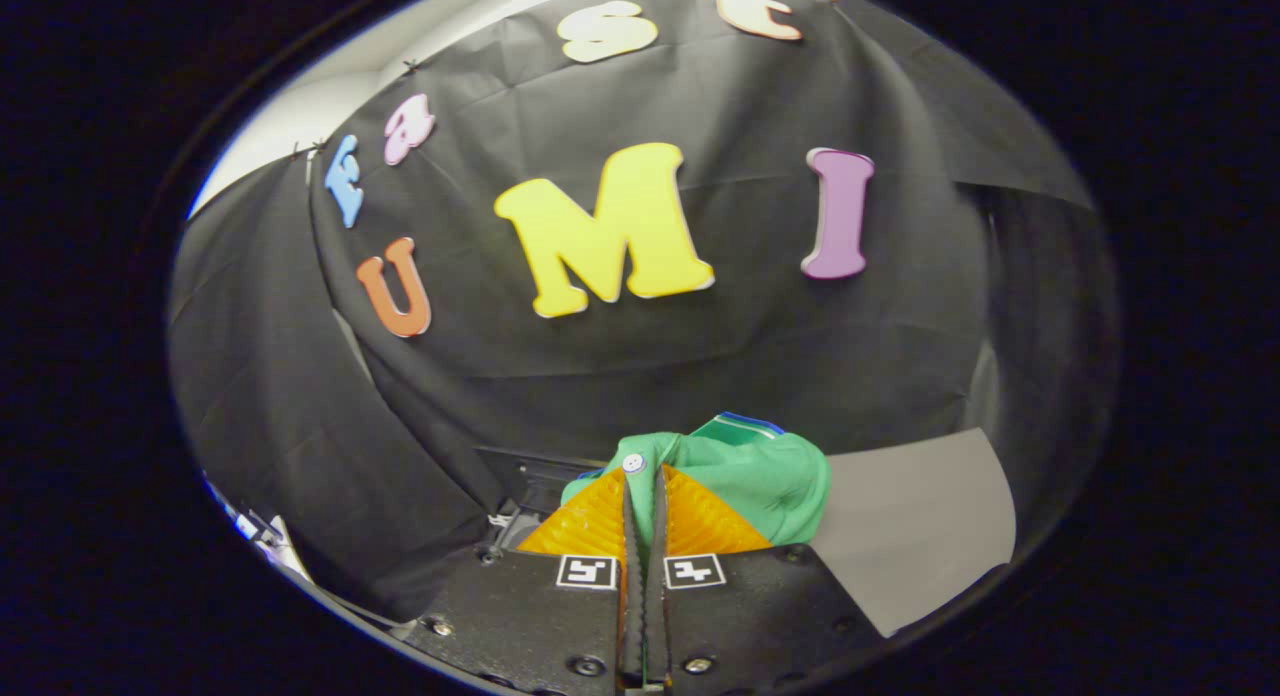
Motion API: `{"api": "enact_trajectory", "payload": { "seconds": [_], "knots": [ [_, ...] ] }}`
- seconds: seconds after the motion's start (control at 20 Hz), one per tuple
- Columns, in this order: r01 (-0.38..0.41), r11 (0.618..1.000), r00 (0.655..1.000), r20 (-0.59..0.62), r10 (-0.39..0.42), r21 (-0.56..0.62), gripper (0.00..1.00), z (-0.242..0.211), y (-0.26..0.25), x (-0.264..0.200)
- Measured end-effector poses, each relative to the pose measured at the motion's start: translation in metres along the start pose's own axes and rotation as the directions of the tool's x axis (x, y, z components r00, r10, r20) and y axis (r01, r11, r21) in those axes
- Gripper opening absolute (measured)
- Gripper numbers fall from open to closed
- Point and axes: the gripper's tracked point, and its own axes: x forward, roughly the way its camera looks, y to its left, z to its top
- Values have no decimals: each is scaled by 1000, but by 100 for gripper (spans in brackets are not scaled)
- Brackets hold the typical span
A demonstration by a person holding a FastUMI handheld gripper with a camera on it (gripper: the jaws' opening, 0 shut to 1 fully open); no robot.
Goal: Put the clothes into the washing machine and then close the washing machine lid.
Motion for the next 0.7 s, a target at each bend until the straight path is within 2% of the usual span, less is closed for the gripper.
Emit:
{"api": "enact_trajectory", "payload": {
  "seconds": [0.25,0.4,0.55,0.7],
  "knots": [
    [-110,992,994,-25,108,-67,4,4,73,23],
    [-166,985,984,-68,163,-53,5,-10,109,46],
    [-190,981,977,-101,186,-30,4,-26,138,62],
    [-167,986,979,-118,164,-19,5,-41,153,80]
  ]
}}
